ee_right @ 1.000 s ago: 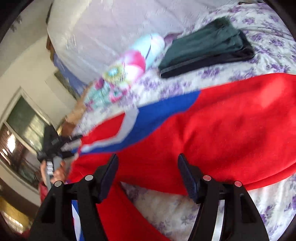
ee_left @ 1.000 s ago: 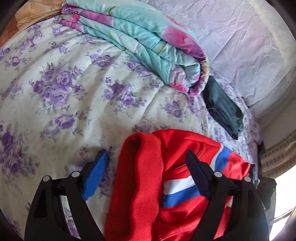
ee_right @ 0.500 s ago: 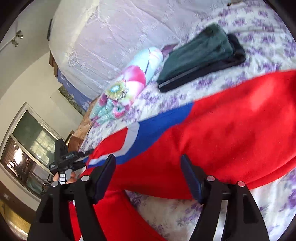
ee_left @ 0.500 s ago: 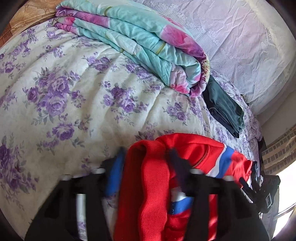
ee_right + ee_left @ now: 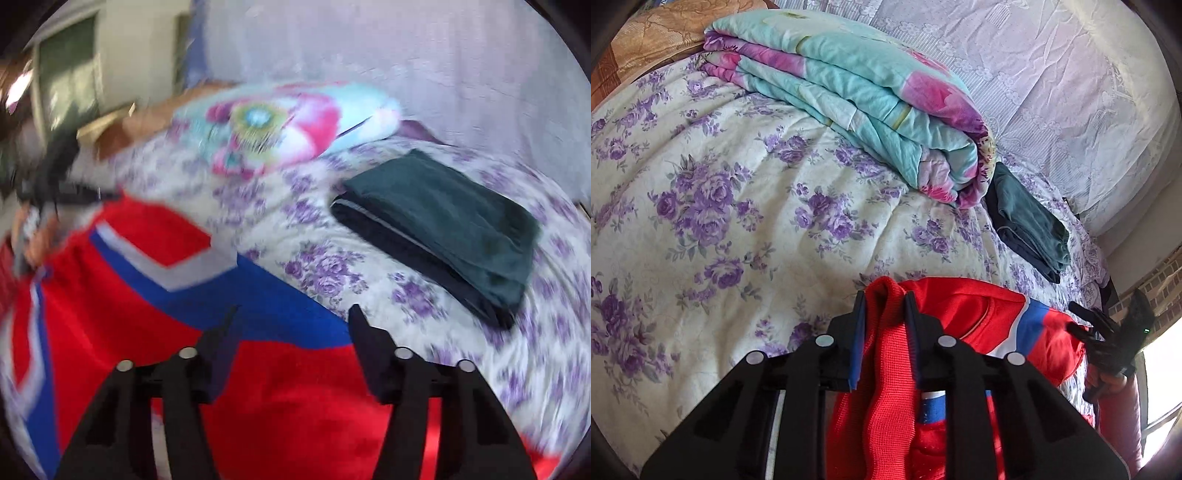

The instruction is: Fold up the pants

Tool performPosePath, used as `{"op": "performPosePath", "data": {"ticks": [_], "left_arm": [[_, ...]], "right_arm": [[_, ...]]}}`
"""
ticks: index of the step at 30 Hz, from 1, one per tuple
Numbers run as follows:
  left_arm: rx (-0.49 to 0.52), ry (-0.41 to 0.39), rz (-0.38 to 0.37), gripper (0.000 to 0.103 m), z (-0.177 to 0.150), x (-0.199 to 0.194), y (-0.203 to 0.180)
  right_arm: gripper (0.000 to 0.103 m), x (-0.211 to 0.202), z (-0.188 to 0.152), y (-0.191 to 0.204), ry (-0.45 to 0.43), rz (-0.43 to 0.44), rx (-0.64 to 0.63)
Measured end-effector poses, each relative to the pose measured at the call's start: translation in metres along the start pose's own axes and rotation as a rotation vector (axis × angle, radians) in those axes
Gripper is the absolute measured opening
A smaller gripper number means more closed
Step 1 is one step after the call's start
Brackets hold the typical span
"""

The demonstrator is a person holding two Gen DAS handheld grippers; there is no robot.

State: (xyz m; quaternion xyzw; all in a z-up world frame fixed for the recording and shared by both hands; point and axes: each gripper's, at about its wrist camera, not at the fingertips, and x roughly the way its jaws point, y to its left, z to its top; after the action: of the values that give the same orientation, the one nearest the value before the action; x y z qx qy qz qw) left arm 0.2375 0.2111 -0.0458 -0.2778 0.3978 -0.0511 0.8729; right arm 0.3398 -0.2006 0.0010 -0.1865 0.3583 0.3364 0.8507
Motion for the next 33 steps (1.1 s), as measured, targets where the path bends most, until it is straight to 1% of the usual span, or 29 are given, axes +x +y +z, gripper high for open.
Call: {"op": "performPosePath", "data": {"ticks": [2, 4, 6, 8, 11, 13, 14, 15, 18, 21, 25, 27, 33], "left_arm": [[-0.004, 0.005, 0.001, 0.019, 0.0, 0.0, 0.0], [-0.013, 0.012, -0.003, 0.019, 0.0, 0.002, 0.002], [-0.027, 0.023, -0.007, 0.019, 0.001, 0.004, 0.005], [-0.044, 0.033, -0.016, 0.019, 0.001, 0.006, 0.008], [-0.057, 0.043, -0.024, 0.019, 0.002, 0.009, 0.012], [-0.053, 0.042, -0.023, 0.019, 0.002, 0.009, 0.011], [-0.048, 0.041, -0.019, 0.019, 0.002, 0.009, 0.01], [-0.043, 0.039, -0.016, 0.019, 0.001, 0.009, 0.009], [-0.035, 0.027, -0.019, 0.019, 0.001, 0.006, 0.006], [-0.037, 0.012, -0.041, 0.018, 0.003, 0.0, 0.005], [-0.038, -0.022, -0.093, 0.017, 0.002, -0.014, 0.002], [-0.034, -0.044, -0.127, 0.016, 0.0, -0.024, -0.001], [-0.058, -0.096, -0.224, 0.016, -0.015, -0.052, -0.003]], "right_arm": [[0.053, 0.017, 0.002, -0.001, 0.027, -0.002, -0.072], [0.054, 0.027, 0.004, -0.005, 0.043, 0.018, -0.117], [0.055, 0.037, 0.009, -0.013, 0.059, 0.064, -0.123], [0.055, 0.046, 0.011, -0.018, 0.097, 0.129, -0.122], [0.054, 0.06, 0.009, -0.015, 0.14, 0.156, -0.151], [0.035, 0.059, 0.005, -0.014, 0.119, 0.163, -0.149], [0.012, 0.056, 0.004, -0.015, 0.108, 0.167, -0.135], [0.011, 0.054, 0.004, -0.015, 0.104, 0.163, -0.117], [0.005, 0.035, 0.001, -0.003, 0.084, 0.113, -0.091], [0.005, 0.01, 0.001, 0.013, 0.054, 0.067, -0.096], [0.005, -0.04, -0.002, 0.035, -0.008, 0.025, -0.075], [0.005, -0.061, -0.007, 0.051, -0.021, 0.007, -0.088], [0.004, -0.117, -0.041, 0.109, -0.081, -0.02, -0.123]]}}
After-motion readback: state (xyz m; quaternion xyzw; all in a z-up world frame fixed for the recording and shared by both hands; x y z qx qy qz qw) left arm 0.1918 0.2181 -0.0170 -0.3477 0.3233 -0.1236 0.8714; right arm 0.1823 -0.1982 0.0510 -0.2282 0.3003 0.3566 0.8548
